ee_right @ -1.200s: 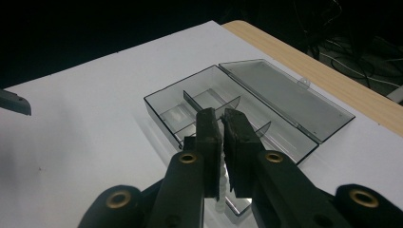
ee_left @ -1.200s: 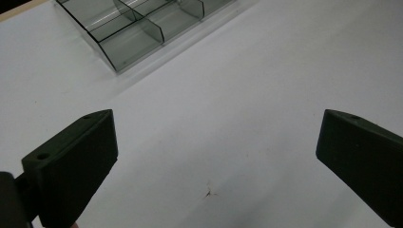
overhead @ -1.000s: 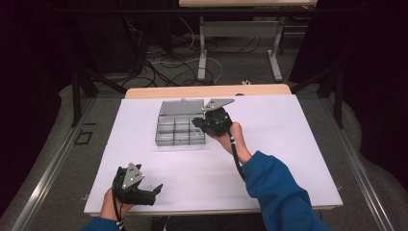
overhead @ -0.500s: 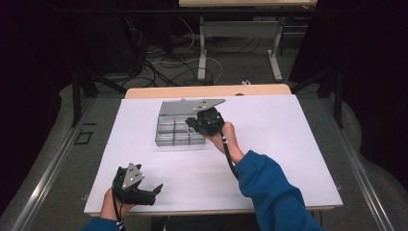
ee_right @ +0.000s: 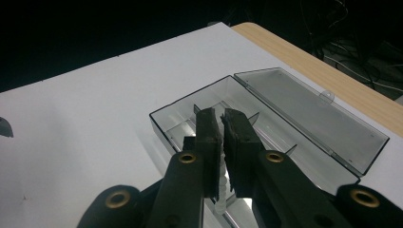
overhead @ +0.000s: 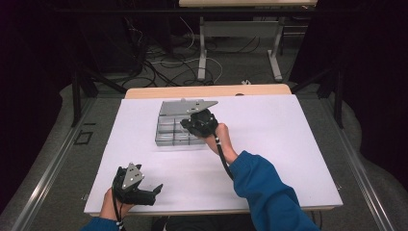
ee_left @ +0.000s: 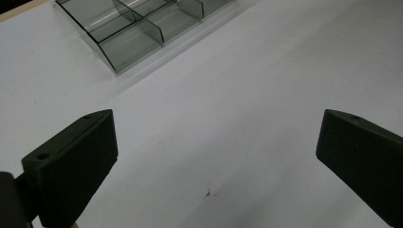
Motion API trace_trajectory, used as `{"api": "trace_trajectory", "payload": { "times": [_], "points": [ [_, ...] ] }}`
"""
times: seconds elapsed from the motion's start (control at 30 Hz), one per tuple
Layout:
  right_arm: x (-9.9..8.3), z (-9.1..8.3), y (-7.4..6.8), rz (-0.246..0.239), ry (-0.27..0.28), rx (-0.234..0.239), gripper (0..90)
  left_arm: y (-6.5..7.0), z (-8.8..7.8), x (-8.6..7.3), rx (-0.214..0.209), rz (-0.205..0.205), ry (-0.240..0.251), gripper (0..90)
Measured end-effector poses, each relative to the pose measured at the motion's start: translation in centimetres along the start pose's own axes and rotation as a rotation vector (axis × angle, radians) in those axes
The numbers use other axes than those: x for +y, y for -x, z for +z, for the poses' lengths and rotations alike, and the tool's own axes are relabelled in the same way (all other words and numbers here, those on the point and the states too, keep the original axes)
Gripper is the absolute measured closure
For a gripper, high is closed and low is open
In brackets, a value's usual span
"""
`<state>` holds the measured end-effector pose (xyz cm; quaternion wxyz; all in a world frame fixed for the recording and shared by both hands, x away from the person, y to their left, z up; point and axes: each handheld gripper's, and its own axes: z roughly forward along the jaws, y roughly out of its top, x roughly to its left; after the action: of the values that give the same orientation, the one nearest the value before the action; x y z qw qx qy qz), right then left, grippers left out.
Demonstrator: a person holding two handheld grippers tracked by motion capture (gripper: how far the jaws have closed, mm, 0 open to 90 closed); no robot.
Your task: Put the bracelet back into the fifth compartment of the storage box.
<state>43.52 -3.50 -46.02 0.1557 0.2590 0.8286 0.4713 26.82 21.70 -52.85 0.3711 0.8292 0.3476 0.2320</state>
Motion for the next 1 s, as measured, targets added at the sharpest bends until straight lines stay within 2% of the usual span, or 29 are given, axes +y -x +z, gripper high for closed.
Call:
{"api": "trace_trajectory", "payload": {
  "times": [0.07, 0.27, 0.53, 0.57, 0.87, 1.0],
  "points": [
    [0.0, 0.2, -0.1, 0.001, -0.013, 0.002, 85.4, 0.0, 0.0, 0.0, -0.003, -0.004, 0.000, 0.1],
    [-0.2, 1.0, -0.1, -0.006, -0.005, -0.006, 85.3, 0.0, 0.0, 0.0, -0.005, -0.005, 0.003, 0.1],
    [-0.4, 1.7, 0.0, 0.009, -0.008, -0.015, 85.3, 0.0, 0.0, 0.0, -0.008, -0.001, -0.001, 0.1],
    [-0.4, 1.7, 0.1, 0.005, -0.024, -0.013, 85.3, 0.0, 0.0, 0.0, -0.008, 0.001, 0.000, 0.1],
    [-1.0, 3.0, 0.5, 0.032, -0.016, -0.029, 85.2, 0.0, 0.0, 0.0, -0.002, 0.001, 0.003, 0.1],
    [-1.2, 3.4, 0.4, 0.041, -0.033, -0.026, 85.2, 0.0, 0.0, 0.0, -0.006, -0.004, 0.002, 0.1]
  ]
}}
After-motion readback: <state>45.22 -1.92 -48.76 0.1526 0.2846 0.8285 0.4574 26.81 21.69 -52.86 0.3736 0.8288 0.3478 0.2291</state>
